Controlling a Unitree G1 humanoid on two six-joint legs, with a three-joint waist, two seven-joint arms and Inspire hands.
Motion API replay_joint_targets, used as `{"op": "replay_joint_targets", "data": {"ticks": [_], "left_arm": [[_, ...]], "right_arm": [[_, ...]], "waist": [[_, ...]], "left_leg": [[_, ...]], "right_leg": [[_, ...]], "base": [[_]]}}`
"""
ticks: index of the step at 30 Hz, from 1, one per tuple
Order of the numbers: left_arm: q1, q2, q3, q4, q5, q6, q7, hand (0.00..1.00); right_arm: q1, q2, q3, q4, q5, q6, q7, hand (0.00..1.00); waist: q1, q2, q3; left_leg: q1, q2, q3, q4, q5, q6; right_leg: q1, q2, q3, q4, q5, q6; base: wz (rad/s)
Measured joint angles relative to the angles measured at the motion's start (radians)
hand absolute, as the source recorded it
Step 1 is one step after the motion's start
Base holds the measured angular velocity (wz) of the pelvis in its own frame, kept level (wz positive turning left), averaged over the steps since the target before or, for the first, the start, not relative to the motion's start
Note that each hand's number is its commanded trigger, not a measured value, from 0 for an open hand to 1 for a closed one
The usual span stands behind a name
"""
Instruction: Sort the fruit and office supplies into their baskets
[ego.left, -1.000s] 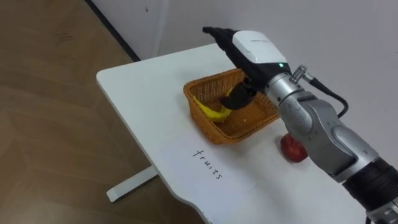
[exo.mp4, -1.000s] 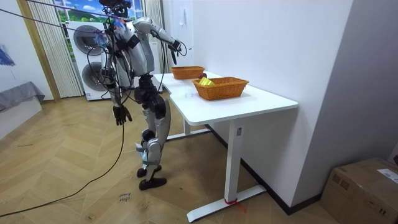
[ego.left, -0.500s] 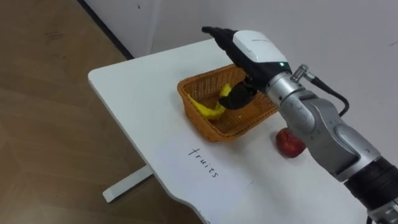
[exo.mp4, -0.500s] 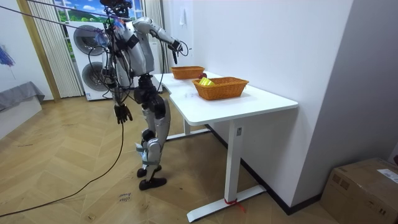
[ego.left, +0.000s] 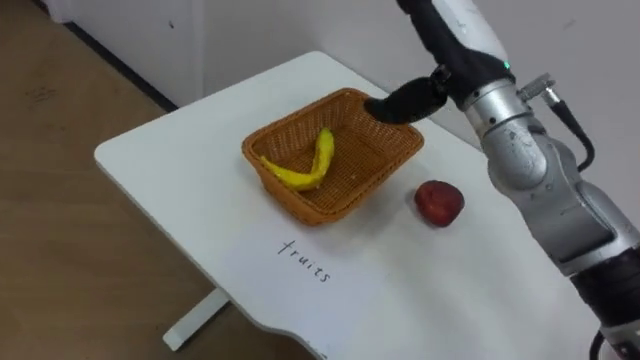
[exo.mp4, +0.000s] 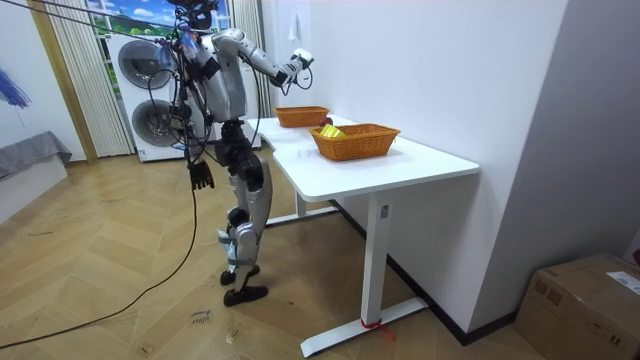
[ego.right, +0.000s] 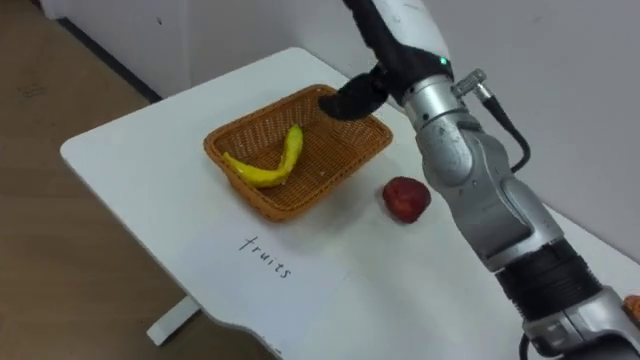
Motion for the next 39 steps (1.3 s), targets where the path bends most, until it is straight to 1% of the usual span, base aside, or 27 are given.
{"op": "replay_joint_targets", "data": {"ticks": [2, 4, 5, 6, 7, 9, 10, 12, 13, 15, 17, 18, 20, 22, 23, 24, 27, 33, 37, 39], "left_arm": [[0.001, -0.004, 0.000, 0.002, 0.000, -0.001, 0.004, 0.00], [-0.003, -0.008, -0.009, 0.013, 0.000, -0.001, 0.021, 0.00], [-0.006, -0.014, -0.019, 0.020, -0.001, 0.003, 0.026, 0.00], [-0.008, -0.023, -0.025, 0.022, -0.001, 0.004, 0.027, 0.00], [-0.009, -0.026, -0.032, 0.023, -0.001, 0.004, 0.027, 0.00], [-0.011, -0.032, -0.057, 0.023, -0.003, 0.004, 0.031, 0.00], [-0.011, -0.034, -0.060, 0.023, -0.003, 0.005, 0.034, 0.00], [-0.008, -0.042, -0.075, 0.021, -0.003, 0.005, 0.037, 0.00], [-0.008, -0.046, -0.077, 0.021, -0.003, 0.005, 0.036, 0.00], [0.000, -0.050, -0.078, 0.021, 0.004, 0.005, 0.035, 0.00], [0.007, -0.053, -0.078, 0.021, 0.007, 0.005, 0.035, 0.00], [0.012, -0.055, -0.078, 0.021, 0.007, 0.005, 0.035, 0.00], [0.023, -0.057, -0.093, 0.021, 0.006, 0.005, 0.035, 0.00], [0.032, -0.060, -0.112, 0.021, 0.004, 0.006, 0.034, 0.00], [0.036, -0.062, -0.116, 0.021, 0.003, 0.006, 0.034, 0.00], [0.037, -0.063, -0.116, 0.022, 0.003, 0.006, 0.032, 0.00], [0.039, -0.063, -0.117, 0.022, 0.001, 0.006, 0.020, 0.00], [0.039, -0.061, -0.117, 0.022, 0.000, 0.006, -0.007, 0.00], [0.039, -0.062, -0.117, 0.022, 0.000, 0.006, -0.016, 0.00], [0.038, -0.062, -0.117, 0.022, 0.000, 0.005, -0.024, 0.00]], "right_arm": [[0.022, 0.000, -0.033, 0.000, 0.059, 0.000, -0.022, 0.00], [0.036, 0.000, -0.051, 0.009, 0.105, 0.000, -0.048, 0.00], [0.036, 0.001, -0.051, 0.031, 0.150, -0.004, -0.060, 0.00], [0.038, 0.004, -0.053, 0.060, 0.197, -0.005, -0.062, 0.00], [0.042, 0.006, -0.056, 0.073, 0.224, -0.005, -0.062, 0.00], [0.084, 0.009, -0.068, 0.095, 0.363, -0.004, -0.060, 0.00], [0.095, 0.011, -0.071, 0.098, 0.389, -0.004, -0.058, 0.00], [0.117, 0.024, -0.078, 0.121, 0.465, -0.003, -0.049, 0.00], [0.128, 0.034, -0.090, 0.130, 0.495, -0.003, -0.042, 0.00], [0.136, 0.057, -0.105, 0.163, 0.529, -0.002, -0.038, 0.00], [0.163, 0.078, -0.130, 0.169, 0.553, -0.002, -0.037, 0.00], [0.175, 0.085, -0.132, 0.174, 0.578, -0.002, -0.034, 0.00], [0.181, 0.097, -0.132, 0.197, 0.611, -0.002, -0.022, 0.00], [0.191, 0.103, -0.132, 0.200, 0.632, -0.001, -0.016, 0.00], [0.195, 0.107, -0.132, 0.205, 0.642, -0.001, -0.011, 0.00], [0.200, 0.108, -0.132, 0.208, 0.644, -0.001, -0.004, 0.00], [0.200, 0.108, -0.134, 0.232, 0.647, -0.002, 0.009, 0.00], [0.200, 0.108, -0.134, 0.239, 0.653, -0.002, 0.018, 0.00], [0.200, 0.108, -0.137, 0.239, 0.646, -0.002, 0.018, 0.00], [0.200, 0.108, -0.141, 0.243, 0.646, -0.002, 0.018, 0.00]], "waist": [[-0.007, 0.002, -0.0001], [-0.013, 0.008, 0.0035], [-0.020, 0.018, 0.0060], [-0.034, 0.029, 0.0057], [-0.037, 0.036, 0.0056], [-0.037, 0.061, 0.0056], [-0.037, 0.068, 0.0051], [-0.044, 0.090, 0.0055], [-0.050, 0.098, 0.0028], [-0.060, 0.109, -0.0003], [-0.065, 0.115, -0.0032], [-0.071, 0.118, -0.0018], [-0.084, 0.120, -0.0008], [-0.087, 0.120, -0.0007], [-0.088, 0.122, 0.0006], [-0.089, 0.122, 0.0004], [-0.089, 0.117, -0.0027], [-0.095, 0.115, -0.0047], [-0.113, 0.114, -0.0053], [-0.122, 0.115, -0.0052]], "left_leg": [[0.001, 0.000, 0.010, -0.006, 0.000, 0.001], [0.007, 0.001, 0.020, -0.014, 0.001, 0.002], [0.015, 0.001, 0.024, -0.018, 0.001, 0.003], [0.018, 0.000, 0.025, -0.018, 0.002, 0.005], [0.020, 0.000, 0.025, -0.017, 0.002, 0.006], [0.026, 0.000, 0.028, -0.015, 0.002, 0.007], [0.026, 0.000, 0.030, -0.016, 0.002, 0.008], [0.024, 0.000, 0.036, -0.016, 0.002, 0.009], [0.021, 0.000, 0.035, -0.016, 0.003, 0.009], [0.028, 0.000, 0.032, -0.016, 0.003, 0.009], [0.032, 0.000, 0.028, -0.016, 0.003, 0.009], [0.034, 0.000, 0.025, -0.016, 0.003, 0.009], [0.034, 0.000, 0.020, -0.016, 0.003, 0.009], [0.034, 0.000, 0.019, -0.016, 0.003, 0.009], [0.034, 0.000, 0.018, -0.016, 0.003, 0.009], [0.033, 0.000, 0.015, -0.016, 0.003, 0.008], [0.032, 0.000, 0.014, -0.017, 0.003, 0.008], [0.031, -0.001, 0.014, -0.017, 0.003, 0.008], [0.029, -0.002, 0.011, -0.016, 0.003, 0.008], [0.028, -0.002, 0.011, -0.016, 0.003, 0.008]], "right_leg": [[-0.001, 0.000, 0.012, 0.000, 0.000, 0.000], [-0.001, -0.001, 0.016, -0.001, 0.000, 0.000], [0.003, -0.001, 0.026, 0.000, 0.000, 0.000], [0.006, -0.002, 0.030, 0.000, 0.001, 0.001], [0.008, -0.001, 0.035, 0.000, 0.002, 0.002], [0.011, -0.003, 0.037, 0.001, 0.004, 0.004], [0.011, -0.003, 0.037, 0.001, 0.004, 0.004], [0.007, -0.004, 0.036, 0.001, 0.004, 0.004], [0.007, -0.004, 0.035, 0.001, 0.004, 0.004], [0.014, -0.003, 0.035, -0.001, 0.004, 0.003], [0.020, -0.002, 0.033, -0.001, 0.003, 0.003], [0.023, -0.002, 0.032, -0.001, 0.003, 0.004], [0.025, -0.002, 0.024, -0.001, 0.003, 0.004], [0.025, -0.002, 0.021, -0.001, 0.003, 0.004], [0.025, -0.002, 0.017, -0.001, 0.003, 0.004], [0.025, -0.003, 0.010, -0.001, 0.003, 0.004], [0.024, -0.003, 0.010, -0.001, 0.003, 0.004], [0.022, -0.003, 0.008, -0.001, 0.003, 0.004], [0.023, -0.004, -0.010, -0.002, 0.003, 0.004], [0.023, -0.005, -0.028, -0.002, 0.003, 0.004]], "base": [[-0.14], [-0.21], [-0.10], [-0.05], [0.00], [-0.03], [-0.08], [-0.08], [0.00], [0.05], [0.06], [0.08], [0.08], [0.02], [0.05], [0.05], [0.02], [0.00], [0.02], [0.00]]}}
